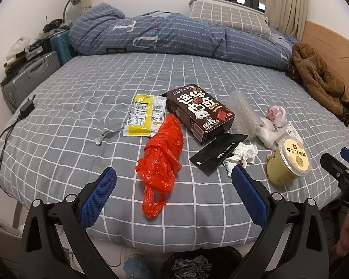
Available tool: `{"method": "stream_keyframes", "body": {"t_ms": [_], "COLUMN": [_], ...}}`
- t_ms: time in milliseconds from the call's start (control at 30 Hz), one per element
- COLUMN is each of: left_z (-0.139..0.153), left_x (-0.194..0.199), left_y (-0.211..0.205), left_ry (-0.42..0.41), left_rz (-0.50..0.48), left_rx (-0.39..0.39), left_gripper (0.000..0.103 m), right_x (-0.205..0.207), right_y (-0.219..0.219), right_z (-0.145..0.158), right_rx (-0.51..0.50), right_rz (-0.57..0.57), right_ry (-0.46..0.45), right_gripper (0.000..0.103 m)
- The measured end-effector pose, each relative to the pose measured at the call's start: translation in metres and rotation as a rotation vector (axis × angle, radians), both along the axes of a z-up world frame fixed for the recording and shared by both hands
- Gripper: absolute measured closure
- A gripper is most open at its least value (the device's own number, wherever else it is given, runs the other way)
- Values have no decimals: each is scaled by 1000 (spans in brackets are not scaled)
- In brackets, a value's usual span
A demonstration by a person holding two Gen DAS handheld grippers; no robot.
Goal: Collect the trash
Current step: 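Move both tools toward the red bag and yogurt cup on the bed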
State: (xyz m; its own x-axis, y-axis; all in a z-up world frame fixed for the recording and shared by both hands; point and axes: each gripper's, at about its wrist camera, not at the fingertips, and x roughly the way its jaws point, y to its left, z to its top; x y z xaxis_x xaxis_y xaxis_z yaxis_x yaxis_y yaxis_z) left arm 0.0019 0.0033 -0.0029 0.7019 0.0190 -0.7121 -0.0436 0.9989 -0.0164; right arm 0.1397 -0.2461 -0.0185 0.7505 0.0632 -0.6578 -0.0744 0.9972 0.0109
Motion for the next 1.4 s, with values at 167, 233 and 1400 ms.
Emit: {"method": "stream_keyframes", "body": {"t_ms": [167,233,1400], "left_z": [0,0,3], "left_x": [-1,0,-1], "left_y": [-1,-1,-1], "left_ry": [4,4,-7], "left_rz": [1,-1,3], "left_rx": [2,2,12], "left_gripper": [6,6,6], "right_x": [-1,0,-1], "right_y": [0,-1,-1], "right_z": [0,0,0], "right_rx": [5,5,21], "right_rz": [-7,-6,-11], "right_ry": [-5,-3,-5], "right_gripper": [7,7,7]}}
